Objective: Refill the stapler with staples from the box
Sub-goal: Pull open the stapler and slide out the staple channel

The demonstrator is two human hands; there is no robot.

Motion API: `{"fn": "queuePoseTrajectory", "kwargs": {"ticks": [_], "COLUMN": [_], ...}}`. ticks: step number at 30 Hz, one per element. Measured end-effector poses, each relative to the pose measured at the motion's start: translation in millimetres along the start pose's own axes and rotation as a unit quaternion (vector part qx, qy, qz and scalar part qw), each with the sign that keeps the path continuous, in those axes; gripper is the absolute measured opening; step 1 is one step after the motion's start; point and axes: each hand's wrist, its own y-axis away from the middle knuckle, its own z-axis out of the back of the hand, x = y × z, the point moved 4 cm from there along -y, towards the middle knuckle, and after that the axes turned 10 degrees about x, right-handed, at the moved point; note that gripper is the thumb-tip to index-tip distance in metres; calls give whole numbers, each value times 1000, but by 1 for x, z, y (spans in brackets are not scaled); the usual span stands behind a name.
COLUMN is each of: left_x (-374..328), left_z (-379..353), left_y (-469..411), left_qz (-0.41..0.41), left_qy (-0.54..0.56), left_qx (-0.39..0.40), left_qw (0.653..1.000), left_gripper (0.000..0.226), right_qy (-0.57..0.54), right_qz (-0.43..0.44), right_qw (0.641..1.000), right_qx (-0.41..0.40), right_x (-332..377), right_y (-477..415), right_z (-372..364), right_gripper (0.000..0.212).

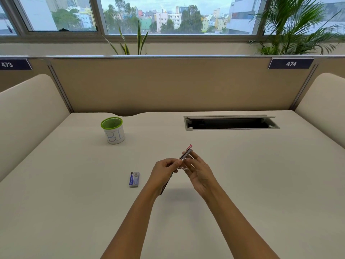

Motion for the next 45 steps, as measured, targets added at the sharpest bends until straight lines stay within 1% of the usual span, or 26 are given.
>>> {"fn": "queuePoseTrajectory", "kwargs": {"ticks": [1,3,5,7,9,12,15,19,20,21,22,23,24,25,26,27,29,31,33,36,39,41,43,45], "left_x": [1,4,8,14,24,39,42,39,37,36,37,39,40,40,41,41,38,36,34,32,34,35,36,37], "left_z": [2,4,1,-5,-10,-17,-18,-19,-18,-16,-13,-11,-10,-11,-13,-15,-19,-22,-25,-27,-27,-26,-26,-24], "left_y": [-1,-1,1,3,2,-3,-7,-12,-11,-10,-10,-9,-7,-4,-2,-1,-1,-1,0,0,0,0,0,0], "left_qz": [1,-2,-11,-9,24,93,110,131,125,120,115,116,133,163,191,209,217,216,217,213,213,214,214,216], "left_qy": [-17,-87,-183,-276,-355,-456,-452,-476,-454,-395,-303,-189,-64,55,157,233,330,381,407,419,412,406,399,382], "left_qx": [-20,-66,-108,-124,-107,-51,-50,-27,-34,-42,-51,-55,-50,-38,-18,6,52,81,94,104,101,96,92,87], "left_qw": [1000,994,977,953,928,884,884,869,882,910,945,973,988,984,969,950,917,895,882,877,880,883,887,894], "left_gripper": [12,11,15,18,22,22,23,22,22,23,24,26,27,27,25,24,22,21,22,22,22,22,22,23], "right_qy": [-21,-49,-71,-89,-101,-112,-116,-117,-118,-116,-109,-91,-57,6,97,199,367,467,546,646,702,742,782,809], "right_qz": [-2,-14,-35,-56,-68,-76,-74,-71,-72,-71,-70,-66,-57,-41,-14,24,122,199,232,254,283,301,311,319], "right_qw": [1000,997,992,982,975,970,968,967,967,967,969,971,975,978,974,959,904,849,797,713,646,592,532,488], "right_qx": [-13,-49,-102,-154,-186,-203,-211,-215,-214,-214,-213,-211,-208,-206,-205,-201,-181,-145,-111,-101,-100,-94,-92,-79], "right_x": [0,-3,-9,-15,-18,-19,-16,-15,-15,-16,-16,-17,-17,-16,-14,-11,-4,1,2,5,11,14,16,18], "right_y": [0,-1,0,4,8,12,13,13,14,14,14,14,14,15,15,17,22,26,25,23,22,21,20,19], "right_z": [2,10,20,31,38,44,46,45,44,44,43,42,40,37,35,31,20,10,6,4,2,0,-1,-2], "right_gripper": [28,29,25,24,26,26,26,26,26,25,24,22,21,21,20,21,20,18,17,18,18,18,24,31]}}
